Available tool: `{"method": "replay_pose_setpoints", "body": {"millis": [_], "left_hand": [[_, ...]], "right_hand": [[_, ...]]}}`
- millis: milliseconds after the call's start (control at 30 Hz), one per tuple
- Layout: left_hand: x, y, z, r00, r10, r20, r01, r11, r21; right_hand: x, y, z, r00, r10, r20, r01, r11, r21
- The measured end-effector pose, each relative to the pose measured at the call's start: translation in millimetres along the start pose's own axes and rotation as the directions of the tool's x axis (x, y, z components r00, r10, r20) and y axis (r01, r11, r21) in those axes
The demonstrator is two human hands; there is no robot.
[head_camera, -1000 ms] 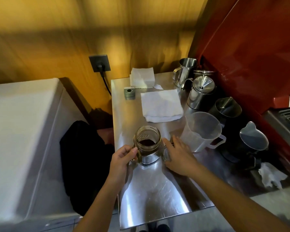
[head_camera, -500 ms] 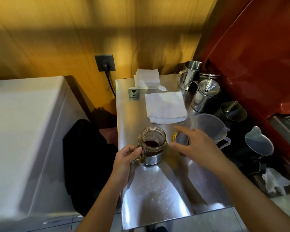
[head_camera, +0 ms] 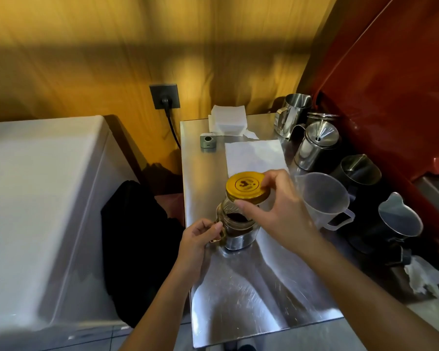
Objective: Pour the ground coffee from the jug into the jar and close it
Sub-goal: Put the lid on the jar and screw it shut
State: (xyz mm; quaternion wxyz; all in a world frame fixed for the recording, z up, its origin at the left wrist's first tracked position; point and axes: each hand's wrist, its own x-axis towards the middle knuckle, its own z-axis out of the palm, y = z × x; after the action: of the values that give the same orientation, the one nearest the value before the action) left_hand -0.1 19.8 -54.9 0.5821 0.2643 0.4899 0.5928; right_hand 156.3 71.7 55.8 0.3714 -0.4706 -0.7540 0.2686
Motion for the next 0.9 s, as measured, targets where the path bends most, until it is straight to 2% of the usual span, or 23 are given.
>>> {"method": "replay_pose_setpoints", "body": {"millis": [133, 200, 267, 333, 400, 500, 600, 767, 900], "left_hand": [[-2, 1, 3, 0.997, 0.043, -0.069, -0.041, 0.999, 0.017], [-3, 1, 2, 0.986, 0.085, -0.146, -0.068, 0.991, 0.119], [-7, 3, -3, 0.977, 0.166, -0.133, -0.122, 0.95, 0.287], [-9, 8, -9, 0.964, 0.266, 0.012, -0.237, 0.835, 0.497], [-9, 10, -11, 0.947, 0.281, 0.158, -0.315, 0.7, 0.64], [-6, 14, -4, 0.937, 0.261, 0.234, -0.34, 0.517, 0.785], [-3, 18, 6, 0.922, 0.295, 0.252, -0.363, 0.43, 0.827], [1, 19, 12, 0.896, 0.359, 0.26, -0.389, 0.355, 0.85], [2, 20, 14, 0.872, 0.408, 0.269, -0.41, 0.309, 0.858]], "right_hand": [[-9, 10, 6, 0.995, -0.014, 0.099, 0.022, 0.997, -0.079], [-13, 18, 6, 0.988, -0.059, 0.143, 0.079, 0.987, -0.139], [-13, 21, 5, 0.981, -0.078, 0.18, 0.109, 0.979, -0.173], [-11, 24, 3, 0.968, -0.096, 0.231, 0.146, 0.966, -0.213], [-8, 25, 1, 0.951, -0.116, 0.287, 0.188, 0.952, -0.24], [0, 24, -5, 0.917, -0.114, 0.381, 0.219, 0.945, -0.244], [9, 20, -9, 0.884, -0.064, 0.462, 0.227, 0.925, -0.306], [18, 9, -8, 0.892, -0.025, 0.451, 0.231, 0.884, -0.407], [24, 6, -7, 0.866, -0.043, 0.499, 0.313, 0.823, -0.473]]}}
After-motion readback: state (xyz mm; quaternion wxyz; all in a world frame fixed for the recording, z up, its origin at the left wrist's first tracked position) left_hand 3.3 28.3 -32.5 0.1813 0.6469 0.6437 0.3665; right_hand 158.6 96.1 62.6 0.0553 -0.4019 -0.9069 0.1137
